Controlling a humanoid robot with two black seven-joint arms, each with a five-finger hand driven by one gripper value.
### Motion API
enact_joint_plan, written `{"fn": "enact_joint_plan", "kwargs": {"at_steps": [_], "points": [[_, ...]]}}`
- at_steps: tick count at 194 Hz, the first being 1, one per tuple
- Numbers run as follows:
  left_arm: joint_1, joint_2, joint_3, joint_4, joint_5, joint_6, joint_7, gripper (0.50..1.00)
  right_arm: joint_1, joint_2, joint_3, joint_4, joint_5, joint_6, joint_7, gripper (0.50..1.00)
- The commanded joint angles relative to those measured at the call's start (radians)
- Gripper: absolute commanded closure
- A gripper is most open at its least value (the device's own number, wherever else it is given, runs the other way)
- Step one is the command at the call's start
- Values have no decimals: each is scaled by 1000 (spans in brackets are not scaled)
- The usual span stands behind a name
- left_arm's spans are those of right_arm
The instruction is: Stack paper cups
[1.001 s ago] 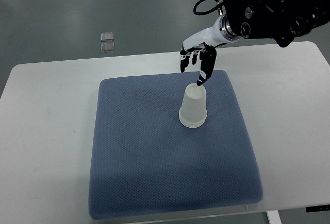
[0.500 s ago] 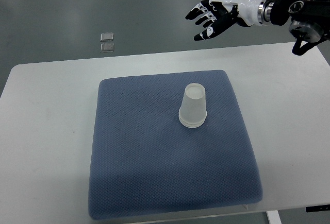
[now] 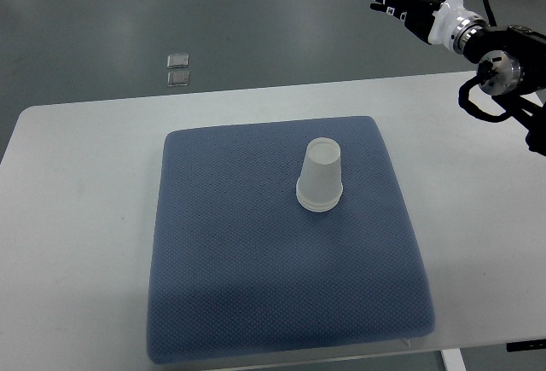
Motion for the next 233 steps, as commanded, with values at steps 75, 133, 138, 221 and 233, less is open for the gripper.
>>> {"fn": "enact_joint_plan", "kwargs": {"at_steps": [75,133,138,221,233], "points": [[0,0,-2,2,0,0,0,500,-264,137,427,-113,4,244,81,624],[3,0,-2,0,0,2,0,500,-296,156,427,-139,3,253,79,576],[5,0,-2,-2,0,2,0,500,-301,156,427,-139,3,253,79,574],[12,0,0,0,0,2,0,500,-330,179,425,-138,1,276,81,574],[11,0,0,0,0,2,0,500,-330,180,425,-138,1,276,81,574]]}}
